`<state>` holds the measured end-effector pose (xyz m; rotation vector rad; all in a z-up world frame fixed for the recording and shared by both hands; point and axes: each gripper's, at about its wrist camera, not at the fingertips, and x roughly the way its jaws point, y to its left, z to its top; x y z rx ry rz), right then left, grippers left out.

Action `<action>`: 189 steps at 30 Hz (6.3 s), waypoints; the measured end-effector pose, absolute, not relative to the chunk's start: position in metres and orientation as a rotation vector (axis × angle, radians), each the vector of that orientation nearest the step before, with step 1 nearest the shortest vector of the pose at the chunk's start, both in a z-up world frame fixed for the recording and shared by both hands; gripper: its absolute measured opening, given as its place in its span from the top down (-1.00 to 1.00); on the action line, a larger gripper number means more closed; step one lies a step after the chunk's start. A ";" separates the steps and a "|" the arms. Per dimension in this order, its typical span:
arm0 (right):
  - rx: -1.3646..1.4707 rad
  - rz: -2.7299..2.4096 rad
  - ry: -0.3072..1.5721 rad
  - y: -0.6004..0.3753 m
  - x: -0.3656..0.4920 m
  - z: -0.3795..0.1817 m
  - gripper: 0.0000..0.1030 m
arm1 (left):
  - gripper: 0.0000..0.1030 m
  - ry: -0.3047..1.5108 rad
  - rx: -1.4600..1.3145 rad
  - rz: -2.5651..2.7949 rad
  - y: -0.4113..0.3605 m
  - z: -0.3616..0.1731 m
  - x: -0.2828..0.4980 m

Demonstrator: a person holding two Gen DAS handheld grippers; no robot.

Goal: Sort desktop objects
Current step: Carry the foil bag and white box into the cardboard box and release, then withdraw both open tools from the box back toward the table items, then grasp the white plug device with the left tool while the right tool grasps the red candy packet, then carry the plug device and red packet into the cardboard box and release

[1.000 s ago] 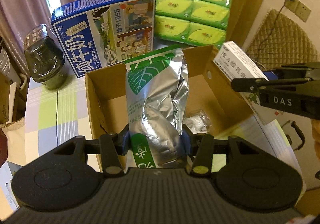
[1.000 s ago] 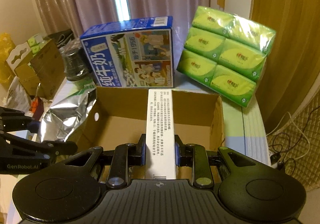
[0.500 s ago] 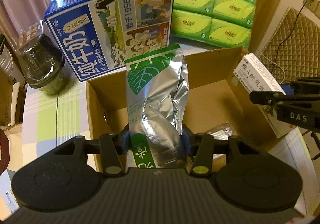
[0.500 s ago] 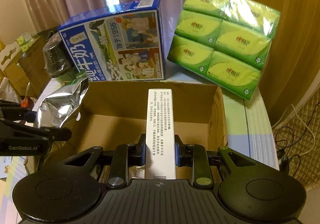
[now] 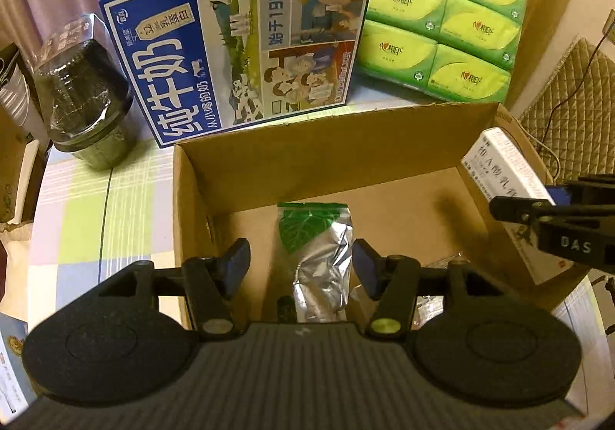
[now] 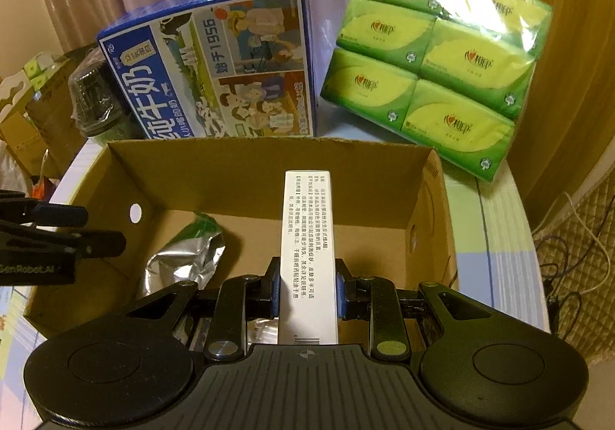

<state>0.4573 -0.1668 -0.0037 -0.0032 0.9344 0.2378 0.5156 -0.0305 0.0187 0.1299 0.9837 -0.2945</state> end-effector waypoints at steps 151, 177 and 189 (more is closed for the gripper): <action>0.036 0.154 0.792 -0.119 0.173 -0.106 -0.34 | -0.10 0.963 0.028 -0.264 0.007 -0.090 0.252; -0.033 0.125 0.768 -0.123 0.160 -0.104 0.46 | -0.40 0.930 0.037 -0.240 0.013 -0.100 0.255; -0.026 0.127 0.777 -0.127 0.150 -0.102 0.47 | -0.17 0.932 0.068 -0.258 0.009 -0.101 0.262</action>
